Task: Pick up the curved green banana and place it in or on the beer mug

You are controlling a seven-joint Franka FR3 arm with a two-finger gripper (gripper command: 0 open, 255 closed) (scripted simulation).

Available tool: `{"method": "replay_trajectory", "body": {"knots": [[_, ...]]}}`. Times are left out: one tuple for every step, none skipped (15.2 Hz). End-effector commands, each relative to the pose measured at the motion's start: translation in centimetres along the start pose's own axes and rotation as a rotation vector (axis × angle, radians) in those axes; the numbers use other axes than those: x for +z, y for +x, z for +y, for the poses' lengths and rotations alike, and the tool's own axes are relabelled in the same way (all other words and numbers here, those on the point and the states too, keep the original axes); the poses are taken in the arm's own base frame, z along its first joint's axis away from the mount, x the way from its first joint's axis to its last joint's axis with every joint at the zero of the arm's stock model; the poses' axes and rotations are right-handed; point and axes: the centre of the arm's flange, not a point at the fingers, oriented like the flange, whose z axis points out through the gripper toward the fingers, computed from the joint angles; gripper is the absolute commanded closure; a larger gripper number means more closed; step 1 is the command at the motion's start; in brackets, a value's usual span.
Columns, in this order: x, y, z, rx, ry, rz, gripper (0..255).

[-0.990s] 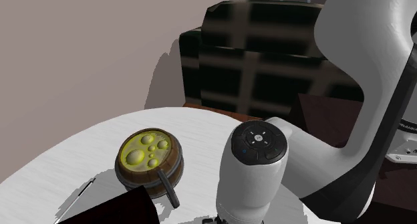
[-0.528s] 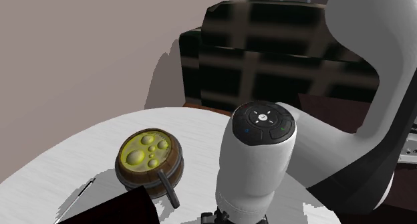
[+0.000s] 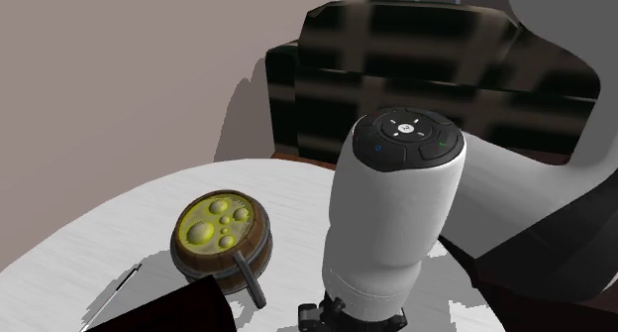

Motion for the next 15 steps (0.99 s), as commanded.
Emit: {"method": "replay_trajectory", "body": {"knots": [[-1.1, -0.1, 0.0, 0.0, 0.0, 0.0, 255], [-1.6, -0.2, -0.1, 0.0, 0.0, 0.0, 255], [-2.1, -0.2, -0.1, 0.0, 0.0, 0.0, 255], [-2.6, -0.3, -0.1, 0.0, 0.0, 0.0, 255], [-3.2, -0.3, -0.1, 0.0, 0.0, 0.0, 255], [-3.7, -0.4, -0.2, 0.0, 0.0, 0.0, 255], [-4.2, -0.4, -0.2, 0.0, 0.0, 0.0, 255], [-4.7, -0.5, -0.2, 0.0, 0.0, 0.0, 255], [-5.3, -0.5, -0.2, 0.0, 0.0, 0.0, 255], [-5.8, -0.6, -0.3, 0.0, 0.0, 0.0, 255], [-6.3, -0.6, -0.3, 0.0, 0.0, 0.0, 255], [-6.8, -0.7, -0.3, 0.0, 0.0, 0.0, 255], [-7.4, -0.8, -0.3, 0.0, 0.0, 0.0, 255], [-7.9, -0.8, -0.3, 0.0, 0.0, 0.0, 255], [-8.4, -0.9, -0.4, 0.0, 0.0, 0.0, 255]]}}
